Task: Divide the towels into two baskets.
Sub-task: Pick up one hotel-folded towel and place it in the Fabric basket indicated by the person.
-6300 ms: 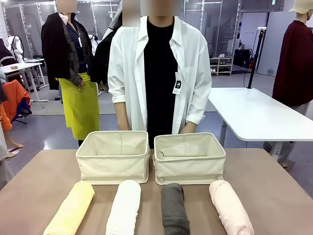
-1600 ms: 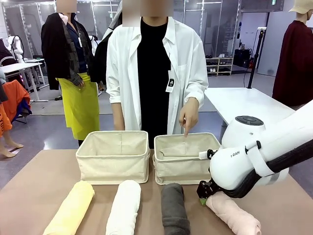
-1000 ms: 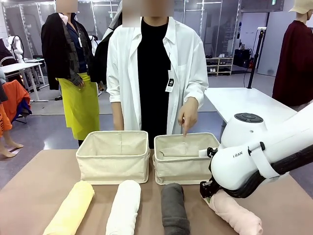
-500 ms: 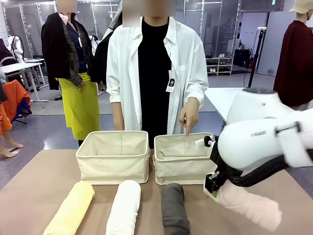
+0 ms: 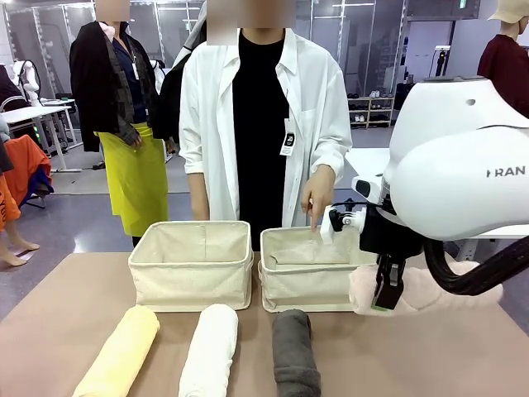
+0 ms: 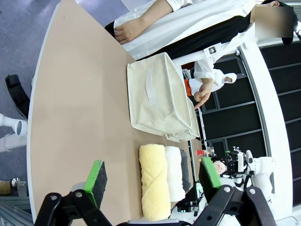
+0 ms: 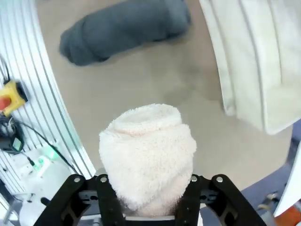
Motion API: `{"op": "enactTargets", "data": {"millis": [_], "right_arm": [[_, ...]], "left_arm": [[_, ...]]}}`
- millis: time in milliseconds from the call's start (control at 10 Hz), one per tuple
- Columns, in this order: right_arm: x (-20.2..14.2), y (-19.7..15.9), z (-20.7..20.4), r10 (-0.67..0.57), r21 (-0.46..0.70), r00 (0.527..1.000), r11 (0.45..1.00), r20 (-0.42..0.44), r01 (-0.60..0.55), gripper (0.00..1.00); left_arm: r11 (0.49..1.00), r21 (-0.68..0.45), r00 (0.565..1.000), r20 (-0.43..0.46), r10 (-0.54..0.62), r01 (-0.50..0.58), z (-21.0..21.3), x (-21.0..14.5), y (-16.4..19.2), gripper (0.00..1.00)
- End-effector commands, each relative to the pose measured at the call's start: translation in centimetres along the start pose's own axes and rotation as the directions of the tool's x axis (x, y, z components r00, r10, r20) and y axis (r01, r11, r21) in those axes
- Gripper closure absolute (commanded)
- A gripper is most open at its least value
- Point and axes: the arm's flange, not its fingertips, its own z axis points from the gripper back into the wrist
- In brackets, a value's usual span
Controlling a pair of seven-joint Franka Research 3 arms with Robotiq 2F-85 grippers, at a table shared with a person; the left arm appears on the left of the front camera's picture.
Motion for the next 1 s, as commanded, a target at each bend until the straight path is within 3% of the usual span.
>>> {"op": "enactTargets", "data": {"millis": [0, 100, 500, 600, 800, 900], "right_arm": [[-1.1, 0.5, -0.4, 0.051, -0.014, 0.989, 0.999, 0.139, -0.050, 1.00], [0.0, 0.0, 0.0, 0.000, 0.000, 1.000, 1.000, 0.000, 0.000, 1.00], [0.0, 0.0, 0.0, 0.000, 0.000, 1.000, 1.000, 0.000, 0.000, 1.00], [-0.3, -0.1, -0.4, 0.029, 0.006, 0.999, 1.000, 0.021, -0.029, 0.61], [2.5, -4.9, 0.2, 0.071, -0.013, 0.994, 0.997, 0.086, -0.070, 0.61], [4.3, -6.7, 0.3, 0.108, 0.009, 0.992, 0.994, 0.065, -0.109, 0.61]], "left_arm": [[1.000, -0.008, 1.000, 0.005, -0.002, 0.002, 0.3, 0.0, -0.1, 0.00], [1.000, -0.008, 1.000, 0.005, -0.002, 0.002, 0.3, 0.0, -0.1, 0.00], [1.000, -0.008, 1.000, 0.005, -0.002, 0.002, 0.3, 0.0, -0.1, 0.00], [1.000, -0.008, 1.000, 0.005, -0.002, 0.002, 0.3, 0.0, -0.1, 0.00], [1.000, -0.008, 1.000, 0.005, -0.002, 0.002, 0.3, 0.0, -0.1, 0.00], [1.000, -0.008, 1.000, 0.005, -0.002, 0.002, 0.3, 0.0, -0.1, 0.00]]}}
